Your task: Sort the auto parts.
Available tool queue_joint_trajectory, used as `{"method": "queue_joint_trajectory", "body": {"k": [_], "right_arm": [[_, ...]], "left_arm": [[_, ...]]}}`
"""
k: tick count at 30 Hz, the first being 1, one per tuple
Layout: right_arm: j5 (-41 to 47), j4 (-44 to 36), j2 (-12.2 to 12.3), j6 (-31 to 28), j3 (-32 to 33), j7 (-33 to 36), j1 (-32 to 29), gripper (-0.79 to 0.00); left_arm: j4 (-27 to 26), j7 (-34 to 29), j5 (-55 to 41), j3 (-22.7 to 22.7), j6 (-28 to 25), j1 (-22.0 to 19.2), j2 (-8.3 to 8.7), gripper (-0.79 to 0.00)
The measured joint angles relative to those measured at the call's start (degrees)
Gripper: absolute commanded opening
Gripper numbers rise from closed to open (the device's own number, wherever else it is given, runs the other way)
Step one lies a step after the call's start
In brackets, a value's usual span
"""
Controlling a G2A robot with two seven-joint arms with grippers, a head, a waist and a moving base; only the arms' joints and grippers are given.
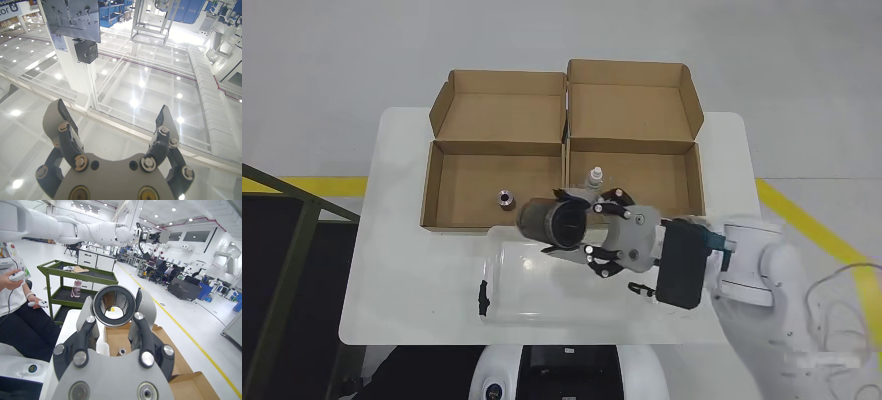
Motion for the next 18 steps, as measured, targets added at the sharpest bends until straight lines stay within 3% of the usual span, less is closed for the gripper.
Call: {"method": "queue_joint_trajectory", "body": {"k": [18], "right_arm": [[1.23, -2.54, 0.57, 4.07, 5.76, -8.38, -1.07, -0.785]], "left_arm": [[0.0, 0.0, 0.0, 0.0, 0.0, 0.0, 0.0, 0.0]]}}
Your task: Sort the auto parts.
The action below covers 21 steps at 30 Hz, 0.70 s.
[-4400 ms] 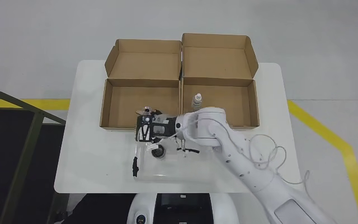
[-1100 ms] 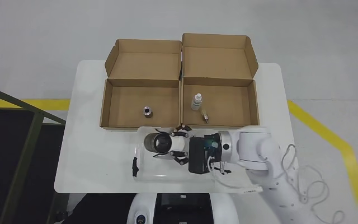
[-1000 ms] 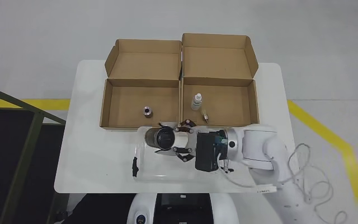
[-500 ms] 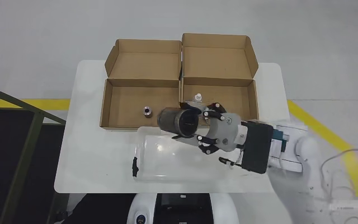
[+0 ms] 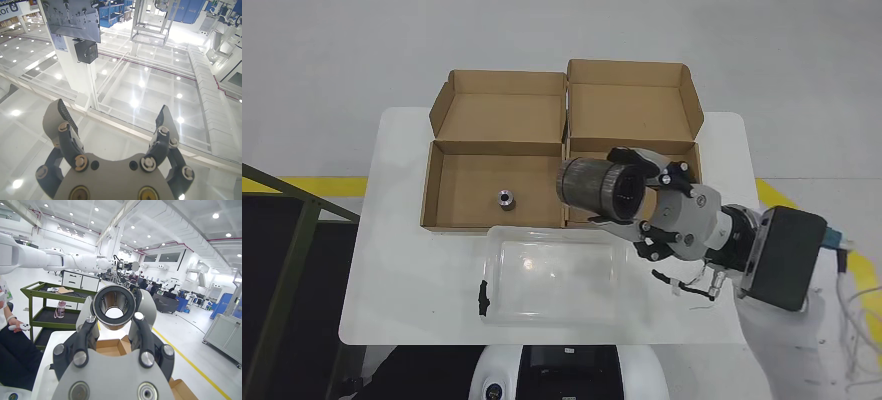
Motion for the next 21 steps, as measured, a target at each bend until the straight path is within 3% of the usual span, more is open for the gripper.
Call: {"method": "queue_joint_trajectory", "body": {"k": [7, 21], "right_arm": [[-0.3, 1.12, 0.19, -1.16, -0.71, -0.11, 0.95, -0.785], [-5.65, 5.49, 0.09, -1.3, -8.75, 3.65, 2.55, -0.785]], "left_arm": [[0.0, 0.0, 0.0, 0.0, 0.0, 0.0, 0.0, 0.0], [0.0, 0.0, 0.0, 0.0, 0.0, 0.0, 0.0, 0.0]]}}
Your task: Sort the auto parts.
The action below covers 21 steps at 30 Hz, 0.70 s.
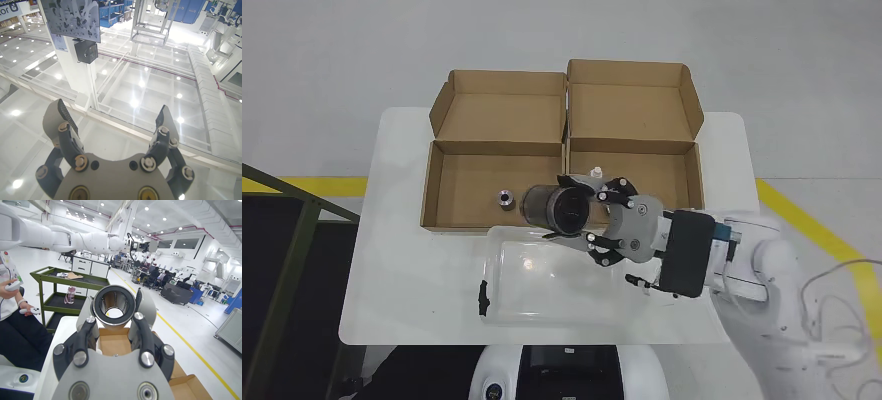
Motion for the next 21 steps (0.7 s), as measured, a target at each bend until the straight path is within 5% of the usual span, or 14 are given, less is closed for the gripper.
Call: {"method": "queue_joint_trajectory", "body": {"k": [21], "right_arm": [[-12.91, 15.74, -1.84, 7.56, -13.38, 3.92, 6.96, -0.785]], "left_arm": [[0.0, 0.0, 0.0, 0.0, 0.0, 0.0, 0.0, 0.0]]}}
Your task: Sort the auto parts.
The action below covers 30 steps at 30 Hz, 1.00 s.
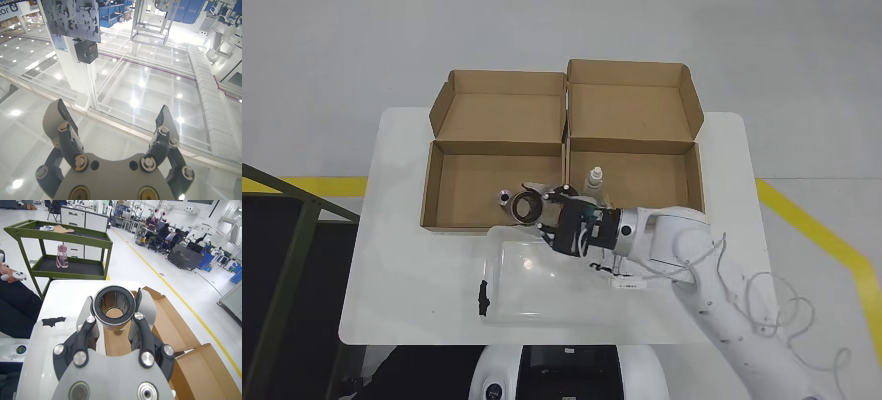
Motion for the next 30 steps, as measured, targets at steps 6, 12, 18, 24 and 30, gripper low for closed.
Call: {"method": "queue_joint_trajectory", "body": {"k": [6, 12, 18, 24, 30], "right_arm": [[-0.93, 5.9, -1.02, 2.51, -3.52, 2.77, 3.28, -0.785], [-0.6, 11.46, -2.26, 5.25, -6.49, 6.24, 6.94, -0.785], [-3.16, 15.08, -3.4, 7.79, -9.1, 8.93, 10.34, -0.785], [-3.47, 19.93, -4.71, 9.71, -11.6, 10.0, 12.65, -0.785], [-1.67, 26.3, -6.24, 10.75, -13.4, 10.64, 15.55, -0.785]], "left_arm": [[0.0, 0.0, 0.0, 0.0, 0.0, 0.0, 0.0, 0.0], [0.0, 0.0, 0.0, 0.0, 0.0, 0.0, 0.0, 0.0], [0.0, 0.0, 0.0, 0.0, 0.0, 0.0, 0.0, 0.0], [0.0, 0.0, 0.0, 0.0, 0.0, 0.0, 0.0, 0.0], [0.0, 0.0, 0.0, 0.0, 0.0, 0.0, 0.0, 0.0]]}}
